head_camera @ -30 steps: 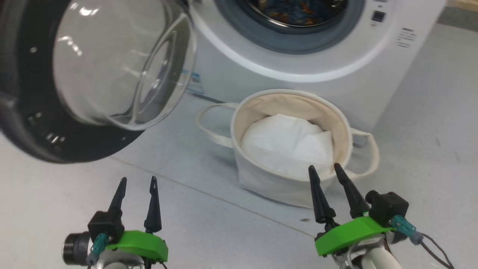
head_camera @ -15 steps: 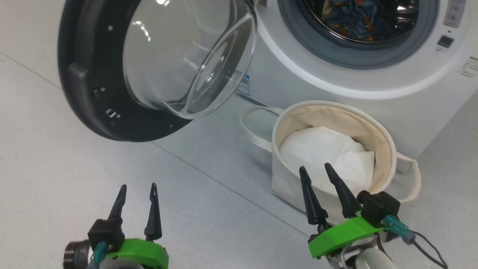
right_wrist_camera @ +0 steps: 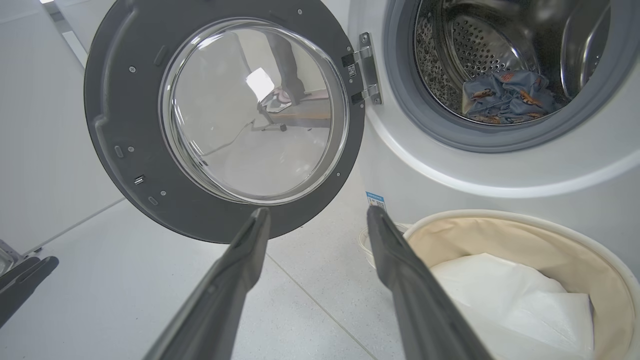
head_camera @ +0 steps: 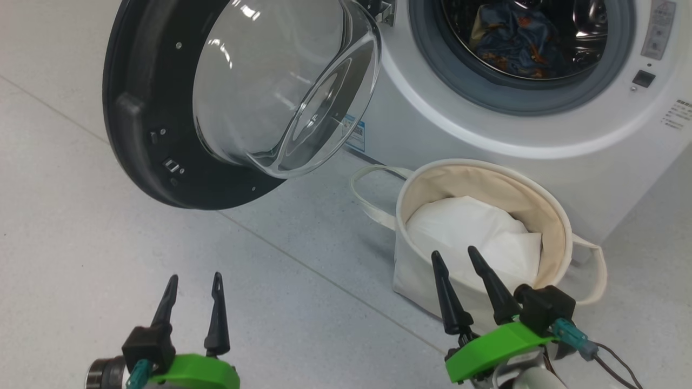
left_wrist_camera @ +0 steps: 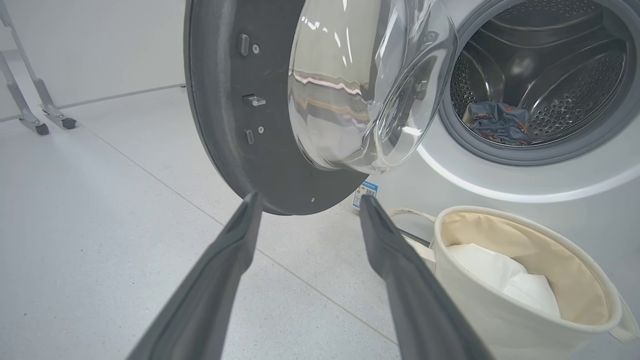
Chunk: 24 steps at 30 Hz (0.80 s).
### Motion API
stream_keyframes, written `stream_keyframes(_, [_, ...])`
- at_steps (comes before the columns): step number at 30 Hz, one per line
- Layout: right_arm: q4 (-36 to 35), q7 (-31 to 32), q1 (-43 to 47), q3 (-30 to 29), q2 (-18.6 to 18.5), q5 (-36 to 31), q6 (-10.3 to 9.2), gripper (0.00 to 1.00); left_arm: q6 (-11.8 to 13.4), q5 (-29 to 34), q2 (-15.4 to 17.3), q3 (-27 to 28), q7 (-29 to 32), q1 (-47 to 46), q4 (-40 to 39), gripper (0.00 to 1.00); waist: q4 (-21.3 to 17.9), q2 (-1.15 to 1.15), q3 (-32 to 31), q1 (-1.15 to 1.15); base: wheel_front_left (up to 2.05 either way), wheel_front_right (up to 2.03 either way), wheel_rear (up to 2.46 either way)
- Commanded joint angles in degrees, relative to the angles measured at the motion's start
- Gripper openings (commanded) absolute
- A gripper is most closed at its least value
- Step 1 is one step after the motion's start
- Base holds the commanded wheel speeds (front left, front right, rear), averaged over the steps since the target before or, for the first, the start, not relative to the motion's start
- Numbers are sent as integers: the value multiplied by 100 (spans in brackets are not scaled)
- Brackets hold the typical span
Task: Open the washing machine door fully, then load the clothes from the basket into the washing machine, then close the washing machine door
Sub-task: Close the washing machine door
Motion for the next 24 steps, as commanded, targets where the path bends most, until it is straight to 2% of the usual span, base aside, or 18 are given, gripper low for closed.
stream_keyframes(1, [-153,-70,-40,132,15,38,1,100,-21,49,51,225,-69,-91,-229,100,-6,0,-14,0,0,0,0])
stream_keyframes(8, [-142,-70,-48,142,15,27,1,100,-101,3,51,232,-69,-82,-358,100,24,0,41,0,0,0,0])
stream_keyframes(9, [-138,-70,-54,145,15,21,1,100,-168,-162,51,222,-69,-73,-338,91,28,0,54,0,0,0,0])
stream_keyframes(10, [-135,-70,-59,147,15,15,1,100,-237,-371,51,226,-69,-84,-364,0,32,0,71,0,0,0,0])
stream_keyframes(13, [-122,-70,-83,148,15,-16,1,100,-496,-924,51,284,-69,-150,-635,0,48,0,148,0,0,0,0])
stream_keyframes(17, [-97,-70,-139,150,15,-64,1,100,-1037,-2210,51,662,-69,-227,-1276,0,46,0,308,0,0,0,0])
stream_keyframes(19, [-85,-70,-175,146,15,-112,1,100,-1191,-2977,69,827,-69,-251,-1556,0,43,0,395,0,0,0,0])
stream_keyframes(21, [-62,-70,-206,133,15,-161,1,100,-1234,-3881,254,913,105,-292,-1845,0,40,0,497,0,0,0,0])
stream_keyframes(24, [-8,-70,-264,112,15,-253,1,100,-1240,-5357,772,1052,535,-414,-2384,0,40,0,634,0,0,0,0])
